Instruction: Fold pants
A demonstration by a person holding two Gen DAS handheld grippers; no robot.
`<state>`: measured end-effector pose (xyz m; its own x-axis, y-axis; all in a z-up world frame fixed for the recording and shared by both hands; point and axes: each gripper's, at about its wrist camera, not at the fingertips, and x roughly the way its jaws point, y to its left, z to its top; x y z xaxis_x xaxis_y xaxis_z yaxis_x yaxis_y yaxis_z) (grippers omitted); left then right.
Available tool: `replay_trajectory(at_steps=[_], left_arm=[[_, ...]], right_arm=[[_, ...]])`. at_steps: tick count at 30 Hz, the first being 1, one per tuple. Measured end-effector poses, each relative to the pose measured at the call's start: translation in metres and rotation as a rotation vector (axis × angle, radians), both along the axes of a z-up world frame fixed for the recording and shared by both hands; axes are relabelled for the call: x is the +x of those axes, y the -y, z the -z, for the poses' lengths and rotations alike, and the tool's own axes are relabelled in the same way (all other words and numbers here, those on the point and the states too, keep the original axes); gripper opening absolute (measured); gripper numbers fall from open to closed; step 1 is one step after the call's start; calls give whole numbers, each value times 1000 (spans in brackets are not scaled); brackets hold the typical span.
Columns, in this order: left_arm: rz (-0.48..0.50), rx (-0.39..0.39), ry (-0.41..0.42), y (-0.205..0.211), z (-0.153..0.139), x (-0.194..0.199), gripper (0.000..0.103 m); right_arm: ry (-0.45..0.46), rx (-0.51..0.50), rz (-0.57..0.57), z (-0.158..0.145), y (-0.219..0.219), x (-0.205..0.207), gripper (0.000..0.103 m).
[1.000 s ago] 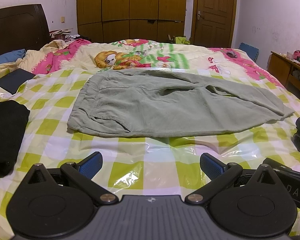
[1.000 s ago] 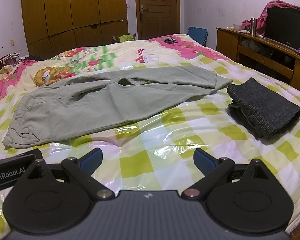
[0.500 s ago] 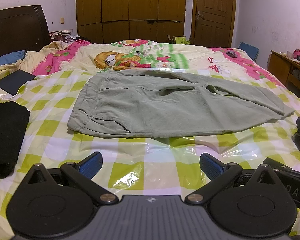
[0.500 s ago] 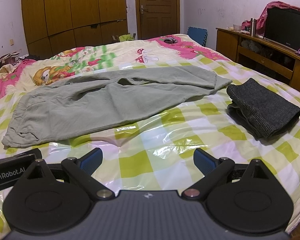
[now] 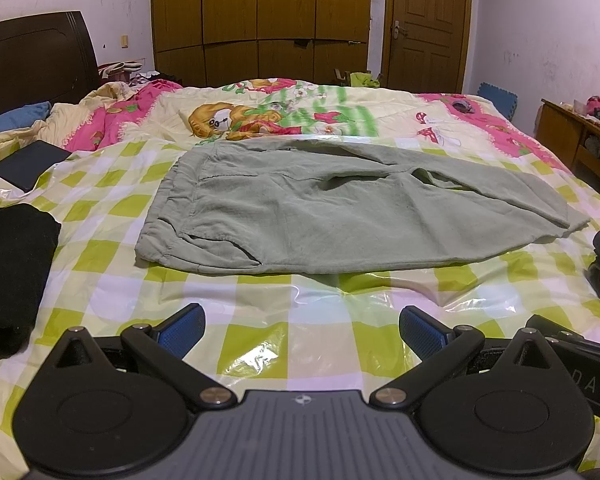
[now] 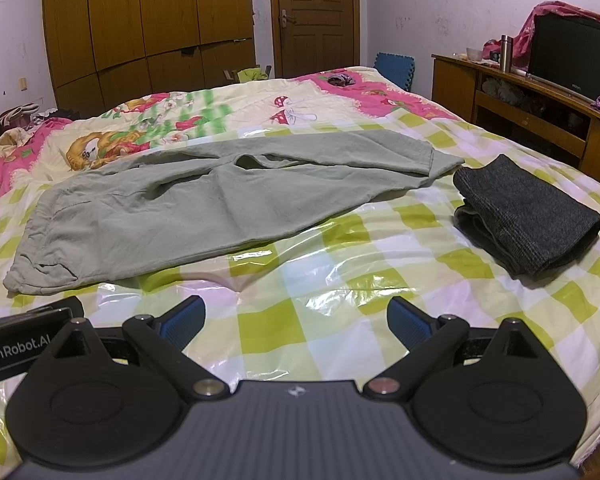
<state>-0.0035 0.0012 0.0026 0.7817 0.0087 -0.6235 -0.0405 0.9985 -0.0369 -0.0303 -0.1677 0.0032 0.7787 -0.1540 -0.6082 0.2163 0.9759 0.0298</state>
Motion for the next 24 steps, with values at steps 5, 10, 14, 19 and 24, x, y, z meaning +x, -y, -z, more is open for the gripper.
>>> replay_trajectory(at_steps=[5, 10, 14, 19, 24], left_arm=[[0, 0, 0, 0, 0, 0, 103], [0, 0, 0, 0, 0, 0, 103], [0, 0, -1, 0, 0, 0, 103], [0, 1, -3, 0, 0, -1, 103], [0, -1, -6, -1, 1, -2, 103]], right_arm=[[0, 0, 1, 1, -1, 0, 97], [-1, 0, 0, 1, -1, 0, 97], [-1, -1, 0, 1, -1, 0, 97], [-5, 0, 0, 1, -1, 0, 97], [-8, -2, 0, 3, -1, 0, 97]])
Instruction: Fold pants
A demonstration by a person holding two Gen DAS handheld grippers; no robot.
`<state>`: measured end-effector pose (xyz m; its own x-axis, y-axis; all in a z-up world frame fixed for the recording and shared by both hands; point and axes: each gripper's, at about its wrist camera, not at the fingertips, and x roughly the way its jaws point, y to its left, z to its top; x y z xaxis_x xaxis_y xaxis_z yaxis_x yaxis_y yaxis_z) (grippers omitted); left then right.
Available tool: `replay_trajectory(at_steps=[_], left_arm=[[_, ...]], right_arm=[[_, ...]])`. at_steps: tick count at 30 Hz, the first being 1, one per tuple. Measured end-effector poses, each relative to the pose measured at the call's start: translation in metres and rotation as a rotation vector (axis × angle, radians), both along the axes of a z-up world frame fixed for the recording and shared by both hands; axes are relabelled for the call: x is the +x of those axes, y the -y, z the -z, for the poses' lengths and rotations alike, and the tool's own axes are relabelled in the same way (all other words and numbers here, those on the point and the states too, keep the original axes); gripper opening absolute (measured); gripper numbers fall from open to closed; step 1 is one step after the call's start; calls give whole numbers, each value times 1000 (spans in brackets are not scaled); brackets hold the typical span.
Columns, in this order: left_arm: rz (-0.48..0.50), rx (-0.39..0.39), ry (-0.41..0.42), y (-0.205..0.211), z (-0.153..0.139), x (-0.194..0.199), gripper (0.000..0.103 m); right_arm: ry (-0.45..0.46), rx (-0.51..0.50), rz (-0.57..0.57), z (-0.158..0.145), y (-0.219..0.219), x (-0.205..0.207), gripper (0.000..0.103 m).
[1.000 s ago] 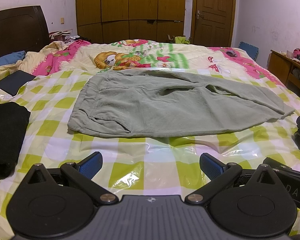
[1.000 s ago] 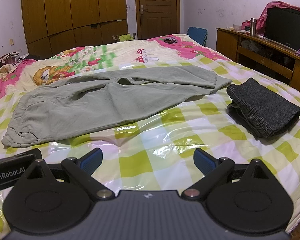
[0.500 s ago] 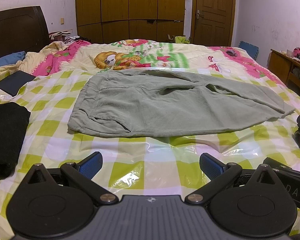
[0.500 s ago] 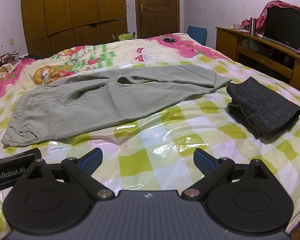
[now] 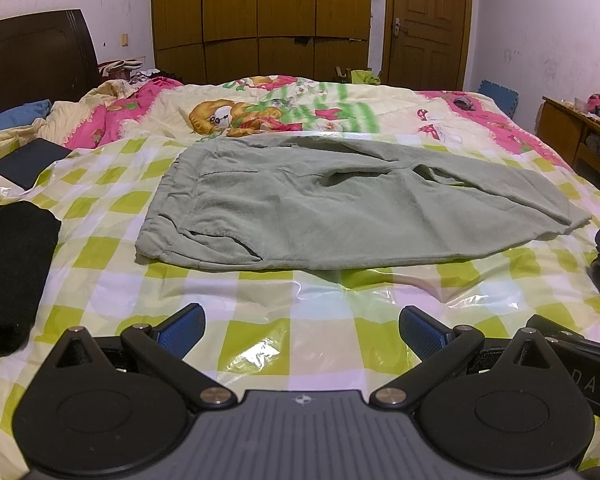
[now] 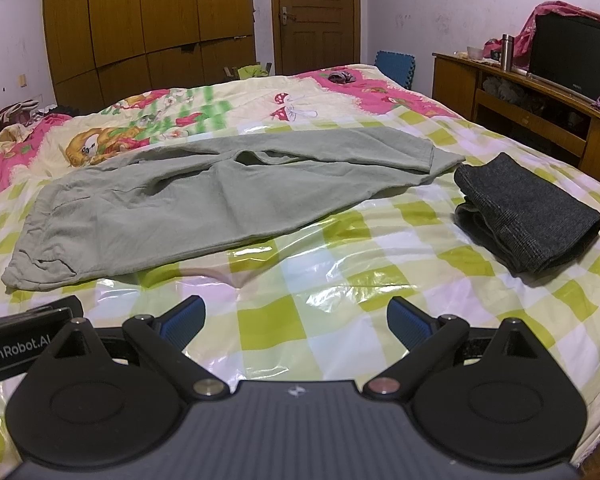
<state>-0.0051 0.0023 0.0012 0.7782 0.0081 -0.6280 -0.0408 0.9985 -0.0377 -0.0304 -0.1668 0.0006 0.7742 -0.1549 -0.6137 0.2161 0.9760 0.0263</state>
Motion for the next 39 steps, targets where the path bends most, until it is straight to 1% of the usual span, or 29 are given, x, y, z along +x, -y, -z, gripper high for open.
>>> replay_trajectory(at_steps=[9, 23, 32, 39], left_arm=[[-1, 4, -3, -2, 4, 1, 103], [-19, 2, -29, -11, 16, 15, 103], [-46, -12, -50, -30, 26, 30, 103], [-58, -11, -64, -50, 37, 51, 103]], right_arm=[[-8, -3, -3, 4, 0, 0, 97], [-40, -18, -30, 13, -10, 16, 97], [-63, -34, -72, 19, -25, 36, 97], [-83, -47, -128, 27, -45, 62, 97]])
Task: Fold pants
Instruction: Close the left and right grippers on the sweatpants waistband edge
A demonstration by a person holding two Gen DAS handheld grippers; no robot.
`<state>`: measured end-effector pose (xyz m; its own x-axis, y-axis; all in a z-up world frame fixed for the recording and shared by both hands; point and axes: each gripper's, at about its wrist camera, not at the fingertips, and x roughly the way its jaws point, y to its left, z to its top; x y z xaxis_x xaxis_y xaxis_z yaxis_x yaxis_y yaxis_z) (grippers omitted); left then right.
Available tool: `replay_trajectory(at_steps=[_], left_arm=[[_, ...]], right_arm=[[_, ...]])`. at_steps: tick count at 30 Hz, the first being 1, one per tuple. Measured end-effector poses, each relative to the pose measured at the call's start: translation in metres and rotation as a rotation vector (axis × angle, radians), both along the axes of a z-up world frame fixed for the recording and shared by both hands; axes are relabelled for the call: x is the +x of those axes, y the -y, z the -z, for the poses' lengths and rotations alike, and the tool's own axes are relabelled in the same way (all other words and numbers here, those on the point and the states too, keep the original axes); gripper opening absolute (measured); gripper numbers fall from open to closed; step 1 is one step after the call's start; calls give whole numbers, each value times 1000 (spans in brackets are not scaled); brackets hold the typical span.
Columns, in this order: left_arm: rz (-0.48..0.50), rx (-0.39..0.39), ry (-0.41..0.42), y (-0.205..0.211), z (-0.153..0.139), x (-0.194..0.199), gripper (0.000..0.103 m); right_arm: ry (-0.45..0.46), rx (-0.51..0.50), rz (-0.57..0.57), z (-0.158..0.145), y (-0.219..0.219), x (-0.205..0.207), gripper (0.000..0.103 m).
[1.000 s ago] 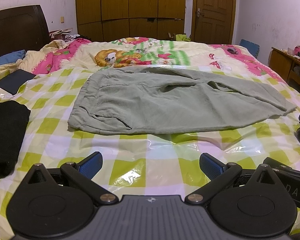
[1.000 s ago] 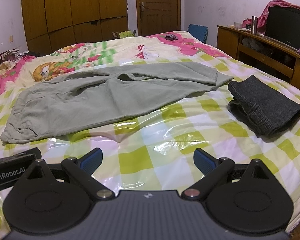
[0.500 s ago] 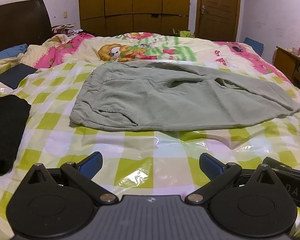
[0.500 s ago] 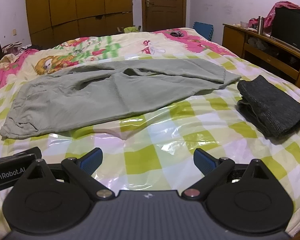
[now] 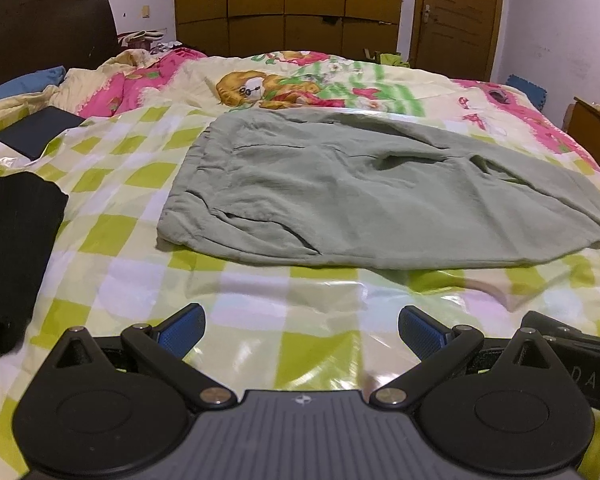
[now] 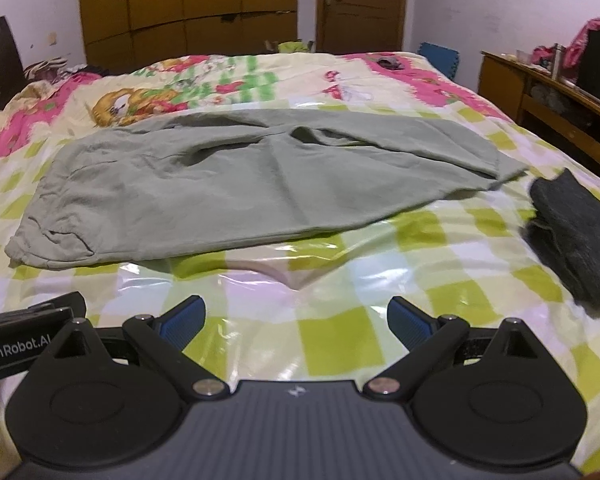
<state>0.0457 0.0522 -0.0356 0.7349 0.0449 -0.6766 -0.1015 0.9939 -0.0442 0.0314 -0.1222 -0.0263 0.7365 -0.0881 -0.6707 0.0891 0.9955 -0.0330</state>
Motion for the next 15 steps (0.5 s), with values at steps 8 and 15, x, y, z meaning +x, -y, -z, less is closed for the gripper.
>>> replay_trajectory(at_steps=[8, 15], left_arm=[[9, 30, 21, -50, 11, 27, 103], [14, 45, 27, -88, 23, 60, 103]], right_arm=[[21, -25, -179, 8, -28, 46, 97], [20, -90, -399, 25, -66, 87, 96]])
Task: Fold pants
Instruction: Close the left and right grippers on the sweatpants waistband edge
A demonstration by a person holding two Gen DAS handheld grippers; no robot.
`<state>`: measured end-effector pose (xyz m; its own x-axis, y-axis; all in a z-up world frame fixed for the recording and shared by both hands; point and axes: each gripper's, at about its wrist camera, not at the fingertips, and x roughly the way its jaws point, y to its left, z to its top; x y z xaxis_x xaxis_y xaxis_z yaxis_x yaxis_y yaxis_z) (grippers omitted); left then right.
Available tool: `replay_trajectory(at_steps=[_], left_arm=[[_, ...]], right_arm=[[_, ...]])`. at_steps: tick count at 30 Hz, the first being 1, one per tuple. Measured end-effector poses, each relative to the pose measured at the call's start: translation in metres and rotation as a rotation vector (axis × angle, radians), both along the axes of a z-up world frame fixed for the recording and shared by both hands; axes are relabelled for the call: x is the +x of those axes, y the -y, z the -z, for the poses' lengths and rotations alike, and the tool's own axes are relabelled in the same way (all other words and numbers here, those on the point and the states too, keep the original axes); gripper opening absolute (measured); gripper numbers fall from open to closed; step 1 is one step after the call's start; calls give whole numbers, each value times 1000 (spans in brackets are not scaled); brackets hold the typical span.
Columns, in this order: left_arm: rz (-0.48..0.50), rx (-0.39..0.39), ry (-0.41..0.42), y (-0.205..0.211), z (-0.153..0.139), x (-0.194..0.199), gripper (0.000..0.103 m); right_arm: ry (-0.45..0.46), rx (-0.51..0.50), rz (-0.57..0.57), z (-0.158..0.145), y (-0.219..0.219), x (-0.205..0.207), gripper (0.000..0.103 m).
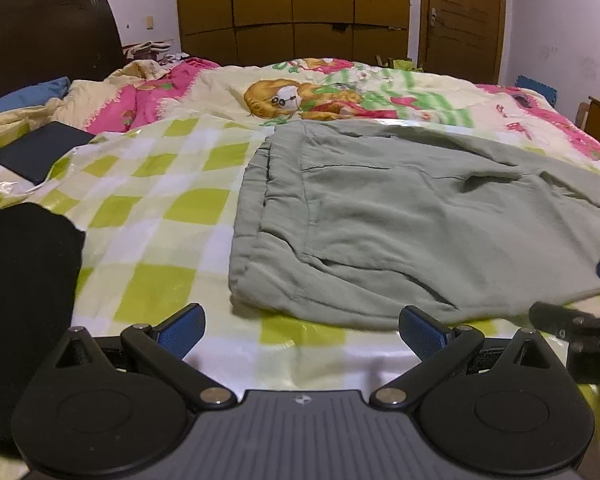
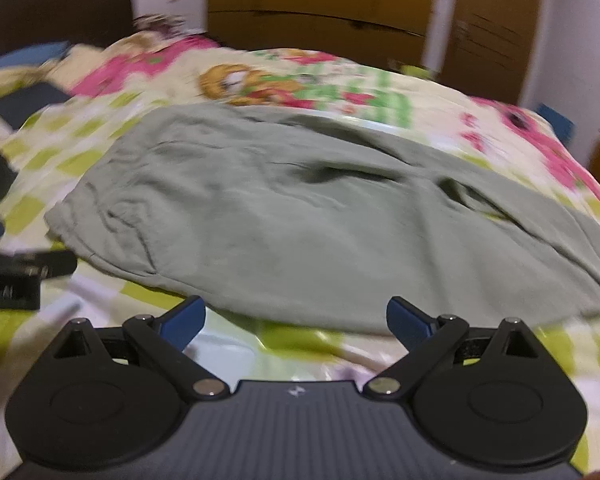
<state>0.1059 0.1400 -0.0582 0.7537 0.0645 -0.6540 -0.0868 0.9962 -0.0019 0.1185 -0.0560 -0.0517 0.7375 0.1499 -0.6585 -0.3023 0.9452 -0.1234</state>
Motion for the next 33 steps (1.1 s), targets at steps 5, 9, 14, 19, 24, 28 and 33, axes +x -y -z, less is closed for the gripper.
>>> replay_trajectory(at_steps=[5, 9, 14, 19, 24, 28, 33], left_arm=[[64, 36, -8, 0, 7, 26, 103], [106, 43, -38, 2, 14, 38, 101], [96, 60, -58, -4, 20, 39, 71], [89, 45, -74, -13, 18, 41, 48], [116, -10, -78, -19, 14, 38, 36], [117, -53, -86, -34, 14, 35, 36], [131, -60, -87, -47, 8, 26, 36]], right_arm=[[-15, -30, -128, 9, -22, 21, 94], [-47, -50, -179, 17, -34, 37, 89], [-104, -15, -175, 25, -34, 47, 84], [-131, 21, -172, 26, -32, 48, 62], [-151, 23, -176, 21, -39, 50, 30], [-164, 17, -155, 18, -37, 52, 2], [-189, 7, -189, 16, -44, 44, 4]])
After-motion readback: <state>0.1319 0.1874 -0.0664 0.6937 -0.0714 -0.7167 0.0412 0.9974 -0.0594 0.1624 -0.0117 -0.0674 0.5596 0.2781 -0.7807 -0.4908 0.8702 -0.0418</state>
